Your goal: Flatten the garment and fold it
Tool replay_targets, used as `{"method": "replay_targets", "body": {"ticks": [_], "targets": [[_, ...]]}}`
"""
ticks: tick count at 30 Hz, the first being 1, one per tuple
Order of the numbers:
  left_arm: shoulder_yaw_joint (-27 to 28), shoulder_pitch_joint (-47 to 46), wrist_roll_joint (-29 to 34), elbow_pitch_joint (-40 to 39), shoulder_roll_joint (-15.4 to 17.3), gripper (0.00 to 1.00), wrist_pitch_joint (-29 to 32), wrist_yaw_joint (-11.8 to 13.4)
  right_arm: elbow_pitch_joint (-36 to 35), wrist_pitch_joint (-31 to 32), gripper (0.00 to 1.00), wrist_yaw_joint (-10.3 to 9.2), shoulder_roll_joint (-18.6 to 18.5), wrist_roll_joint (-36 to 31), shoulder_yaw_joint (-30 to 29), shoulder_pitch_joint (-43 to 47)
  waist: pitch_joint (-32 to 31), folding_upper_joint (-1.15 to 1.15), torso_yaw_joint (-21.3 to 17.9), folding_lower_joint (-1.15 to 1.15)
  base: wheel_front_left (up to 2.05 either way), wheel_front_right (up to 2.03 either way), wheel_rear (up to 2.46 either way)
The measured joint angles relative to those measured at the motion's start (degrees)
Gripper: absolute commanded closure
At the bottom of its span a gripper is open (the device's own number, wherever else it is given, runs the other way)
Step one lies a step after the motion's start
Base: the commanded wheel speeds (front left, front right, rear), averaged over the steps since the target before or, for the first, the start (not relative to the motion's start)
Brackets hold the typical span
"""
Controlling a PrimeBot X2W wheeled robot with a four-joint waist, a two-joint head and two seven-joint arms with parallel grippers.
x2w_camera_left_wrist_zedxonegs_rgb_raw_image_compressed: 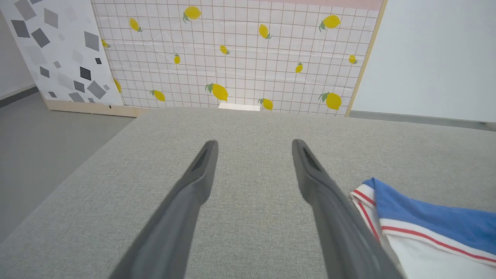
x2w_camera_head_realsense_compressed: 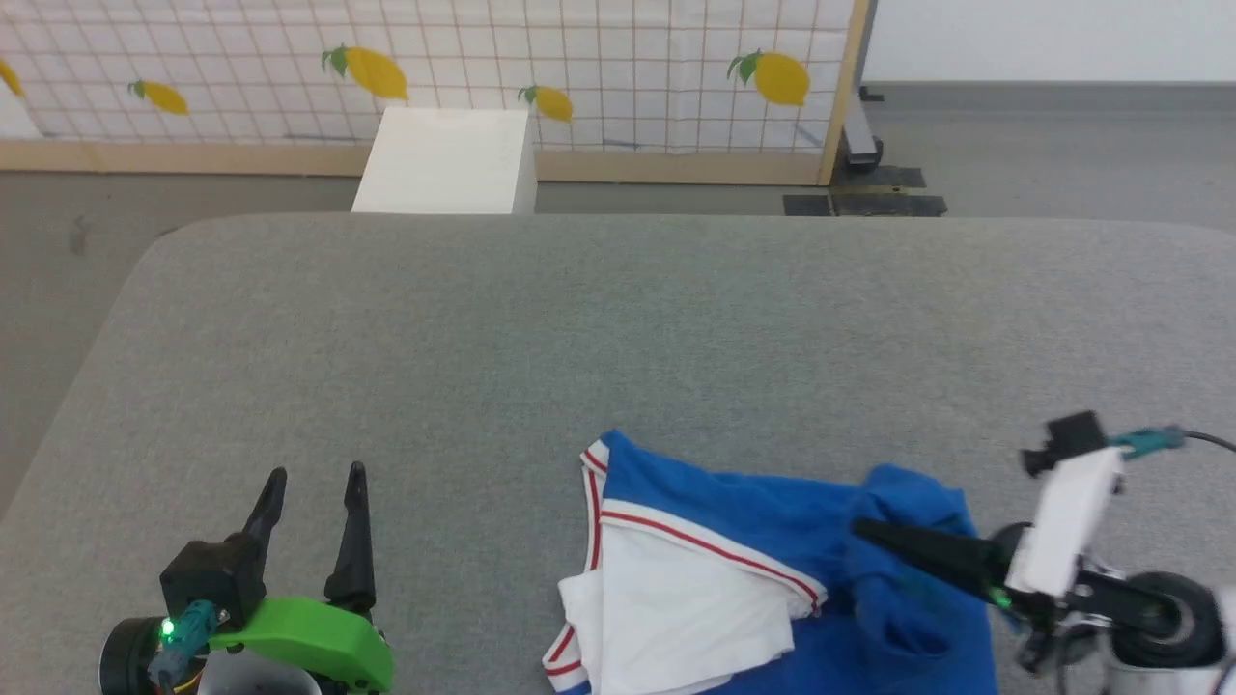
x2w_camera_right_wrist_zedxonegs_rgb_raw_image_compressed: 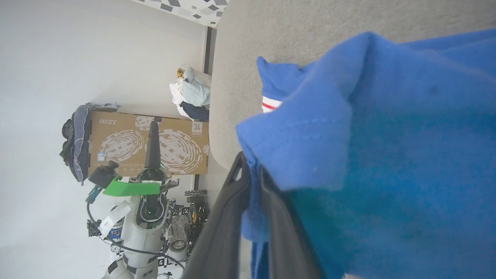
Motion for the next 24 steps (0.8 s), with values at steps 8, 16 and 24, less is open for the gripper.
{"method": "replay_targets", "body": {"ticks": [8,16,24], "targets": [[-0.48,-1.04,0.0,0.02,-0.22,0.0,-0.03,-0.42,5.79,-10.65,1.0,0.0,0.23,2.93,16.45,-2.36,1.46,0.0,2.86,0.0,0.0,0.0,0.0],[-0.63,-2.76,0.0,0.62,-1.13,0.0,-0.7,-0.57,14.75,-23.21,1.0,0.0,0.29,0.41,26.04,-6.87,3.86,0.0,5.34,0.0,0.0,0.0,0.0],[-0.67,-3.14,-0.01,1.67,-1.77,0.0,-1.3,-0.86,20.79,-29.28,0.0,0.0,0.32,-0.32,32.85,-10.14,5.45,0.0,5.93,0.0,0.0,0.0,0.0]]}}
